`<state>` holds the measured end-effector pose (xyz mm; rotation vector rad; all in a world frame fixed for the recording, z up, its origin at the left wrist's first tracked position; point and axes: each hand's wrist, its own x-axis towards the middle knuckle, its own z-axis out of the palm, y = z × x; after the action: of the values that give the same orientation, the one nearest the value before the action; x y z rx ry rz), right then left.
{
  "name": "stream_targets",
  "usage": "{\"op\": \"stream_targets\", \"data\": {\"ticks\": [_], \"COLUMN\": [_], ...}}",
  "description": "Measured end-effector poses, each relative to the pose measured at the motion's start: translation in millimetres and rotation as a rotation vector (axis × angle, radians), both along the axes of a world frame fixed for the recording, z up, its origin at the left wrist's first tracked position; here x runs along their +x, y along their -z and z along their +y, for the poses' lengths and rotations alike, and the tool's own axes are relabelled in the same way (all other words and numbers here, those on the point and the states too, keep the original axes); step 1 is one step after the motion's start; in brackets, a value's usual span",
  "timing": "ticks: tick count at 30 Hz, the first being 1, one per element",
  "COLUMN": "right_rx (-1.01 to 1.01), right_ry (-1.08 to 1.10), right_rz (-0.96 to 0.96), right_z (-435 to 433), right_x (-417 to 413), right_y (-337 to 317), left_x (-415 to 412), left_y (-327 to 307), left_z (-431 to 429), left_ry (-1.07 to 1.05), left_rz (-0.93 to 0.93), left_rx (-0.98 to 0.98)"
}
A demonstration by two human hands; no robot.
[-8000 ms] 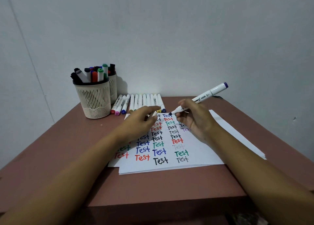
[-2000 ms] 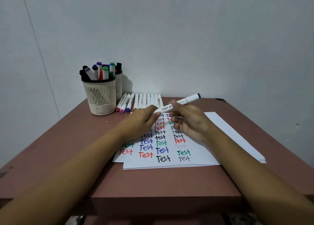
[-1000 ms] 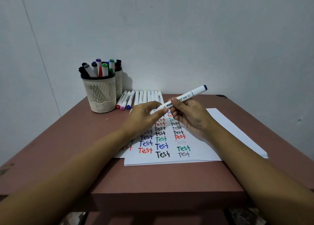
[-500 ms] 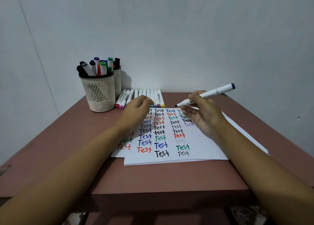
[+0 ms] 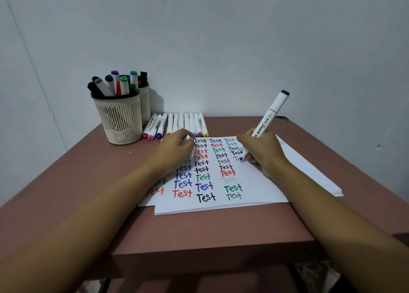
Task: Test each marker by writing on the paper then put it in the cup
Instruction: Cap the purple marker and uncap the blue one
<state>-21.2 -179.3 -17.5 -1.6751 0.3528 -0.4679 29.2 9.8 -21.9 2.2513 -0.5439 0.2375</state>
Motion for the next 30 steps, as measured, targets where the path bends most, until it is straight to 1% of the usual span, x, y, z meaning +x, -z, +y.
{"op": "stream_targets", "data": {"ticks": [13, 18, 23, 30], "right_rx": [-0.089, -0.155, -0.067, -0.127], "right_ry": [-0.034, 0.023, 0.023, -0.041], "right_rz": [-0.019, -0.035, -0.044, -0.012], "right_z": [3.7, 2.3, 1.9, 4.6], "right_x": [-2.8, -2.8, -1.4, -5.4], "right_y": [2.4, 4.2, 4.5, 2.1], "left_x": [1.4, 2.0, 2.4, 1.8], "left_y": [-2.1, -2.0, -1.7, -2.5], "left_z": [1.4, 1.8, 1.3, 1.4], "left_ry": [-0.021, -0.023, -0.027, -0.021], "left_rz": [0.034, 0.042, 0.032, 0.033], "left_rx": [-0.069, -0.067, -0.040, -0.027]}}
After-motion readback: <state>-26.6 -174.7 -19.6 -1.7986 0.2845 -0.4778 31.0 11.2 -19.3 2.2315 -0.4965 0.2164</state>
